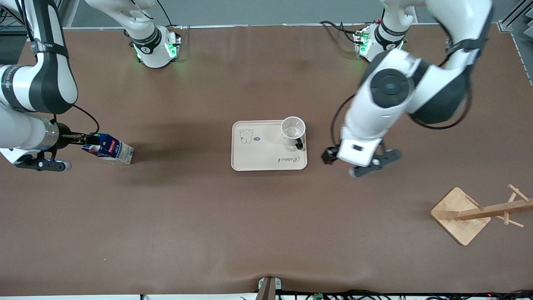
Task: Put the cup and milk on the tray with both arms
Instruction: 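Release the mug while the right gripper grasps the milk carton, then lift the milk carton with the right gripper while the left gripper withdraws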
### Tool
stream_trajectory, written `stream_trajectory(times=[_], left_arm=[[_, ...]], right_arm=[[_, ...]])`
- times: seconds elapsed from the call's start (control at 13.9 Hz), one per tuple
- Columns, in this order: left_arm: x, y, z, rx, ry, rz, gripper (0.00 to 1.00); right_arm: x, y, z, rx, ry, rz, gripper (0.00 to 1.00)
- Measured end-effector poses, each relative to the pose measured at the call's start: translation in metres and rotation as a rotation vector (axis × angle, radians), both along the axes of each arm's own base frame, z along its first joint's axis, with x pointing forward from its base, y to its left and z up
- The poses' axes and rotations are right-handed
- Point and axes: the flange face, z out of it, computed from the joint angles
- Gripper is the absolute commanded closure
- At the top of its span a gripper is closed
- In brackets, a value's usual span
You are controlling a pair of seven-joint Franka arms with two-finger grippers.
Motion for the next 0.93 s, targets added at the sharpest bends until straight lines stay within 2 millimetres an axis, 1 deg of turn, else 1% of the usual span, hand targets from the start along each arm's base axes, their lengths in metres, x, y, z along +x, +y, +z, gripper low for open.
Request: stream_trajectory(times=[0.07, 0.22, 0.36, 0.5, 0.57, 0.72, 0.79, 0.86, 0.93], left_arm=[[0.002, 0.022, 0.011, 0.019, 0.008, -0.004, 0.00], [0.000, 0.054, 0.034, 0.051, 0.015, -0.022, 0.00], [-0.007, 0.077, 0.057, 0.084, 0.026, -0.045, 0.00], [-0.013, 0.102, 0.072, 0.111, 0.053, -0.084, 0.00], [-0.015, 0.114, 0.077, 0.121, 0.066, -0.099, 0.00], [-0.019, 0.131, 0.090, 0.135, 0.072, -0.116, 0.00], [-0.022, 0.137, 0.101, 0.141, 0.058, -0.131, 0.00], [-0.026, 0.144, 0.114, 0.153, 0.045, -0.150, 0.00], [-0.031, 0.152, 0.126, 0.161, 0.039, -0.175, 0.00]], right_arm=[[-0.002, 0.002, -0.009, 0.002, -0.003, 0.005, 0.00], [-0.006, 0.003, -0.027, 0.004, -0.004, 0.010, 0.00], [-0.011, -0.003, -0.038, 0.005, 0.002, 0.001, 0.00], [-0.014, -0.013, -0.048, 0.006, -0.009, -0.014, 0.00], [-0.017, -0.019, -0.057, 0.007, -0.020, -0.021, 0.00], [-0.024, -0.027, -0.082, 0.010, -0.056, -0.028, 0.00], [-0.029, -0.029, -0.091, 0.012, -0.060, -0.031, 0.34], [-0.032, -0.030, -0.096, 0.013, -0.056, -0.032, 0.74], [-0.033, -0.030, -0.099, 0.014, -0.051, -0.033, 0.96]])
